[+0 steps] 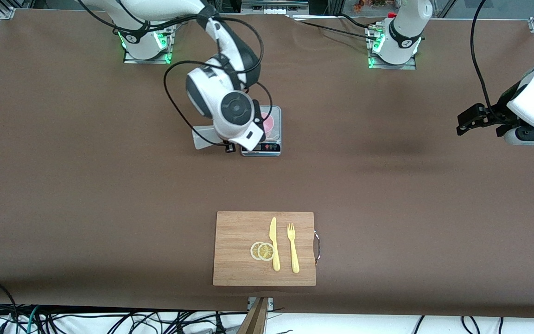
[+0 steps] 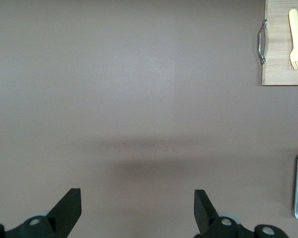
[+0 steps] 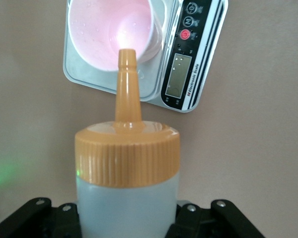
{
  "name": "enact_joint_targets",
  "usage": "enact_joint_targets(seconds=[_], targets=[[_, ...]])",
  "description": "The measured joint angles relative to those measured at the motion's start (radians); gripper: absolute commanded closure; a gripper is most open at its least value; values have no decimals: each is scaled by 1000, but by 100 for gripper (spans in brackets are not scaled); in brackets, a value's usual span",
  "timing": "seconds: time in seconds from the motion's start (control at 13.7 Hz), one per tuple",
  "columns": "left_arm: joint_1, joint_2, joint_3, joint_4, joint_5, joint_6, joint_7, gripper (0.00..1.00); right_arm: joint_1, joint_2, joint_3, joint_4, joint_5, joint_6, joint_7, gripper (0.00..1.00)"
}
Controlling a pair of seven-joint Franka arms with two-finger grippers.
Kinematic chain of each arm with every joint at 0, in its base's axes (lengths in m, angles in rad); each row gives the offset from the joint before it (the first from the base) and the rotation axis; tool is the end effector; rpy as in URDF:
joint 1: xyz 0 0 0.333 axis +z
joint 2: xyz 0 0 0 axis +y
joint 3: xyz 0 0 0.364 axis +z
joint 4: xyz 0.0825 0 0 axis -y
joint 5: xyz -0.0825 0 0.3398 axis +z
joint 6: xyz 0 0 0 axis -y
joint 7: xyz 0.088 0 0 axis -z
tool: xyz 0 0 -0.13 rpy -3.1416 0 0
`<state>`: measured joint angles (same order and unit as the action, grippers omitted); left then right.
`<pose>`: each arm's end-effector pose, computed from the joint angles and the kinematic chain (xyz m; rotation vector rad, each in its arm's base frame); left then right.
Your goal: Add sauce to pink cup with both arms
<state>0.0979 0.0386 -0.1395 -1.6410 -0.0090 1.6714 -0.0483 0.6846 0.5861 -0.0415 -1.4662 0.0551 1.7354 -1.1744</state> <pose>0.5296 -0.0216 0.6081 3.1276 0.0121 -0.0132 0.5154 0.4004 0.3557 -1.8599 -2.3511 0.4499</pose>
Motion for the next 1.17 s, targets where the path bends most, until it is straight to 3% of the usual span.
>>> enact_joint_targets(seconds=[0.51, 1.17], targets=[[0, 0, 0, 0, 0, 0, 0, 0, -253, -35, -10, 6, 355, 14, -289, 100], [0, 1, 0, 0, 0, 0, 0, 0, -615, 0, -12, -30, 809, -73, -842, 100]])
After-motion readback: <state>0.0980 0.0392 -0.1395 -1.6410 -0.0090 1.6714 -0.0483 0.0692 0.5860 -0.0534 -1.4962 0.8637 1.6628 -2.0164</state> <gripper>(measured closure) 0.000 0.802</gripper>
